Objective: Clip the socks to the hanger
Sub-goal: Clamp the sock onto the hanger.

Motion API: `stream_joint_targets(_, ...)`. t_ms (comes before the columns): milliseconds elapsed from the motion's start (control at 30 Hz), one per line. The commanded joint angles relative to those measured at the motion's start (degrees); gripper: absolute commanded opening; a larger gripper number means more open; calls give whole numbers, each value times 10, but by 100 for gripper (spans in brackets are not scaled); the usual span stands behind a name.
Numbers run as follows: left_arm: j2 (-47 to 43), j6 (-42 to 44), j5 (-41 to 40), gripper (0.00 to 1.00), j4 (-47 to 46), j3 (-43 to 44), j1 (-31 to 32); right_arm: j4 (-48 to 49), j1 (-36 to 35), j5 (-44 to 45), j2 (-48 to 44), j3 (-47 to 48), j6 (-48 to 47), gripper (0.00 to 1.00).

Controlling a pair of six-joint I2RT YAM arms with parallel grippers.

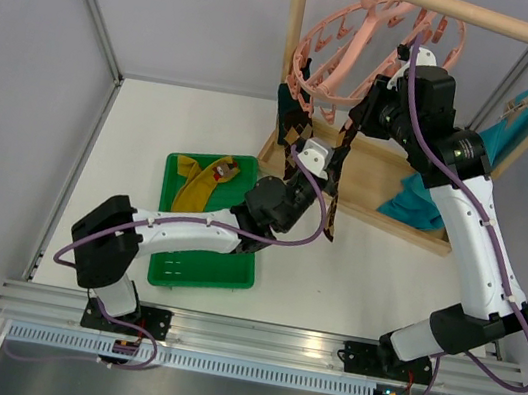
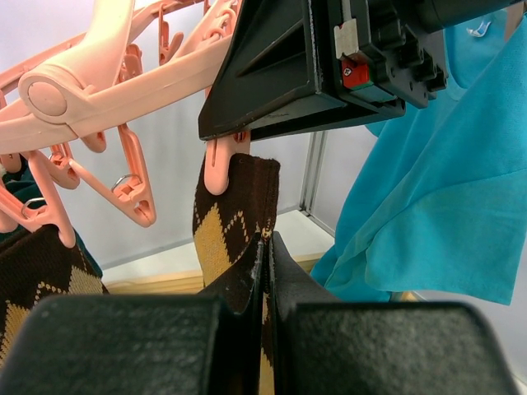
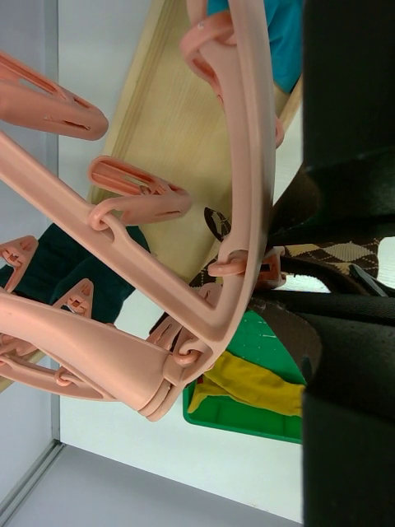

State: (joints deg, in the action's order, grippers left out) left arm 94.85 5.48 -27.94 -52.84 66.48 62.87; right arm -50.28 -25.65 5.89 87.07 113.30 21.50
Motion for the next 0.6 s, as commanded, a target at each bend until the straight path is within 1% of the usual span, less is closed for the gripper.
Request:
stream_joint_targets(0, 2, 15, 6, 2, -19, 24, 4, 58, 2, -5, -4, 11, 14, 0)
stream_joint_targets(67, 2, 15, 5, 2, -19, 24, 4, 60, 2, -6, -5, 11, 14, 2)
stream_joint_targets(100, 2, 15, 5, 2, -18, 24, 3, 60, 2, -6, -6, 10, 14, 9)
stream_joint_targets(133, 2, 14, 3, 2, -17, 24, 3, 60, 2, -6, -6, 8, 14, 13)
stream_joint_targets(167, 2, 13, 3, 2, -17, 24, 3, 60, 2, -6, -7, 8, 14, 21)
stream_joint_targets(233, 2, 14, 0, 2, -17, 25, 3, 62, 2, -6, -10, 7, 15, 28)
stream_joint_targets(267, 1, 13, 0, 2, -16, 25, 3, 62, 2, -6, -11, 6, 14, 35)
stream_joint_targets(333, 0, 14, -1, 2, -14, 26, 4, 63, 2, -7, -16, 6, 16, 41)
stream_joint_targets(367, -1, 13, -1, 2, -10, 26, 3, 64, 2, -7, -17, 5, 15, 47)
stream_joint_targets(433, -3, 10, -3, 2, -4, 26, 4, 66, 2, -9, -22, 4, 15, 53)
stream_joint_targets(500, -7, 7, -4, 6, 5, 25, 4, 68, 2, -8, -29, -3, 15, 60)
stream_joint_targets(533, -10, 5, -4, 12, 9, 24, 4, 70, 2, -8, -32, -5, 15, 63)
stream_joint_targets(567, -17, -2, -2, 16, 19, 21, 3, 72, 2, -8, -41, -13, 15, 68)
